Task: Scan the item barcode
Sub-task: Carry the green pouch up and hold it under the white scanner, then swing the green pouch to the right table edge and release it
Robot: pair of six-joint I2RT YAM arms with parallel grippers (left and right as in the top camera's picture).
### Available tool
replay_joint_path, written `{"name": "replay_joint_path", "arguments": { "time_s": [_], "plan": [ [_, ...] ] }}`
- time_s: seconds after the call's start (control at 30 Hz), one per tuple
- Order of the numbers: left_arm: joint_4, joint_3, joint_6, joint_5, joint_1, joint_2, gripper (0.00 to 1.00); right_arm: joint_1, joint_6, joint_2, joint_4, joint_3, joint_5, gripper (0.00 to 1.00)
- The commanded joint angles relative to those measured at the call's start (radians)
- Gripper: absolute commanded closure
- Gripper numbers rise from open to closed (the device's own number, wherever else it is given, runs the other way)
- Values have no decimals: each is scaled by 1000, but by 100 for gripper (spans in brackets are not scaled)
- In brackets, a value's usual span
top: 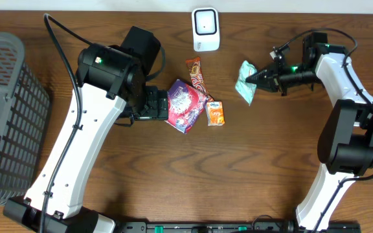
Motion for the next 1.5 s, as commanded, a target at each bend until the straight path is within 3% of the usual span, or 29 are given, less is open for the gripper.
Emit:
{"name": "replay_joint_path", "arguments": {
  "time_s": [0.0, 0.2, 0.4, 0.6, 0.73, 0.83, 1.07, 1.3, 1.47],
  "plan": [
    [-6, -1, -10, -6, 6, 2, 2, -2, 34, -2, -2, 14, -266, 99],
    [-6, -1, -10, -6, 6, 2, 2, 27, 94, -2, 58, 16, -225, 99],
    [-6, -1, -10, -6, 6, 2, 2, 179, 340, -4, 307, 138, 387, 99],
    [-6, -1, -10, -6, 6, 2, 2, 345, 391, -4, 613, 225, 879, 99],
    [-6, -1, -10, -6, 6, 2, 2, 431, 431, 18, 804, 225, 1094, 99],
    [-6, -1, -10, -6, 6, 2, 2, 467, 477, 77, 955, 225, 1145, 99],
    [-6, -1, -10, -6, 6, 2, 2, 429, 554, 187, 1054, 225, 1091, 99],
    [-5, -1, -10, -6, 6, 2, 2, 321, 503, 98, 1031, 225, 996, 99],
    [-6, -1, -10, -6, 6, 2, 2, 188, 454, -52, 814, 225, 1039, 99]
  ]
}}
